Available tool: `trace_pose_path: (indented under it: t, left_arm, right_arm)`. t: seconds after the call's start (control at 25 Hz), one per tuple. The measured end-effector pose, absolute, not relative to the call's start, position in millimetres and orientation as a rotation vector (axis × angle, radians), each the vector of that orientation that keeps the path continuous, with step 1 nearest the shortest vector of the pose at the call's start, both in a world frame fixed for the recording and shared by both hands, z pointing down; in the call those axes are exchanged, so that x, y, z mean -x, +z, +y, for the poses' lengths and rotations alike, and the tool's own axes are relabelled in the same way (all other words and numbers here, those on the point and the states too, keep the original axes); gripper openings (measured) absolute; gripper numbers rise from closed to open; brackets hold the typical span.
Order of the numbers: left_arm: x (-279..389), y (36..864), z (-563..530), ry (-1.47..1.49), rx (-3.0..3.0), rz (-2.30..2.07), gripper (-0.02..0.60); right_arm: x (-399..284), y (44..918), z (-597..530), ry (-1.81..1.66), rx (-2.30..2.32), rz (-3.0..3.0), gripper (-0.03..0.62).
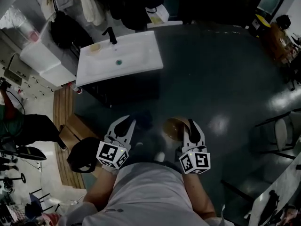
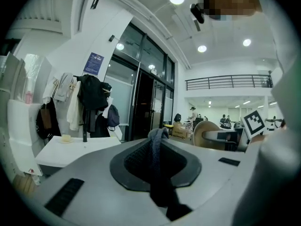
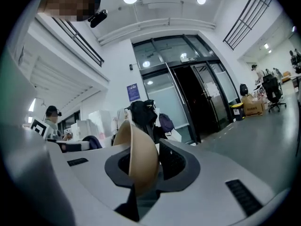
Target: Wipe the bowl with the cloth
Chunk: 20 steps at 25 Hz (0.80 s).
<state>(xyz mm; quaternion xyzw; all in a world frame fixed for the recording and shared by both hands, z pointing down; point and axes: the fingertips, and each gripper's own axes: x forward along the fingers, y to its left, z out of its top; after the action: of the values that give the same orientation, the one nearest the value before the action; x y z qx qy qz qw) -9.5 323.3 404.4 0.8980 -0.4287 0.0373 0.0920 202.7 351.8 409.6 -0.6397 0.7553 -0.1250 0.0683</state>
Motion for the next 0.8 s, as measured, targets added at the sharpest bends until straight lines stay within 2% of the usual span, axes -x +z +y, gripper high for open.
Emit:
trace_pose_path:
  t: [0.32,0.8]
  left_arm:
    - [2,417,285,0.100,-2.654,-1.285,0.046]
    - [13,436,196,0.118,-2.625,-1.234,0.046]
  right_arm:
    - [-218,423,312,-0.396,1.972,2.281,0.074]
    - [-206,437,223,-0.438,2.006,2.300,0.074]
